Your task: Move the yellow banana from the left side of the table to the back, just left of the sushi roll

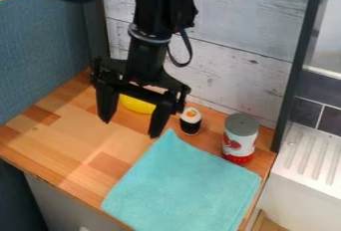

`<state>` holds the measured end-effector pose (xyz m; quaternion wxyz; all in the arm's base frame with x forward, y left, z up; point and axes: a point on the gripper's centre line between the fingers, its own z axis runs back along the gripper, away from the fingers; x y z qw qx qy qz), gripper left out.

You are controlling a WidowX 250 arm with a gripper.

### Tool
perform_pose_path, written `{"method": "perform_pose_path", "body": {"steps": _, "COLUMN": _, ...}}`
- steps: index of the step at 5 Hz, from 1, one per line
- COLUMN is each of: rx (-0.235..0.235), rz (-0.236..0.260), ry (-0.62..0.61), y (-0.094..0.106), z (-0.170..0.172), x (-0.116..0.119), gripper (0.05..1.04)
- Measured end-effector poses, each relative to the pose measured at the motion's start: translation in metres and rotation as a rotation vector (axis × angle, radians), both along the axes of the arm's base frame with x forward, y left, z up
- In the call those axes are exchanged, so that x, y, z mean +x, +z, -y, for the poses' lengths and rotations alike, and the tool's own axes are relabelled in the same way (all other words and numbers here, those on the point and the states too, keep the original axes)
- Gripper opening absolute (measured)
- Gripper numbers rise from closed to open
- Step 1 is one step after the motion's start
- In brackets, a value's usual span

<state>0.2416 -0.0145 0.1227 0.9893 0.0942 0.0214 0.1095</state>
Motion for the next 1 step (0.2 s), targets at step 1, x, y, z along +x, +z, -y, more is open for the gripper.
{"method": "perform_pose_path", "body": {"steps": 1, "rx": -0.102, "rz": 0.074, "ry": -0.261, "y": 0.0061, "z": 0.0085, "x": -0.0207, "gripper": 1.003}}
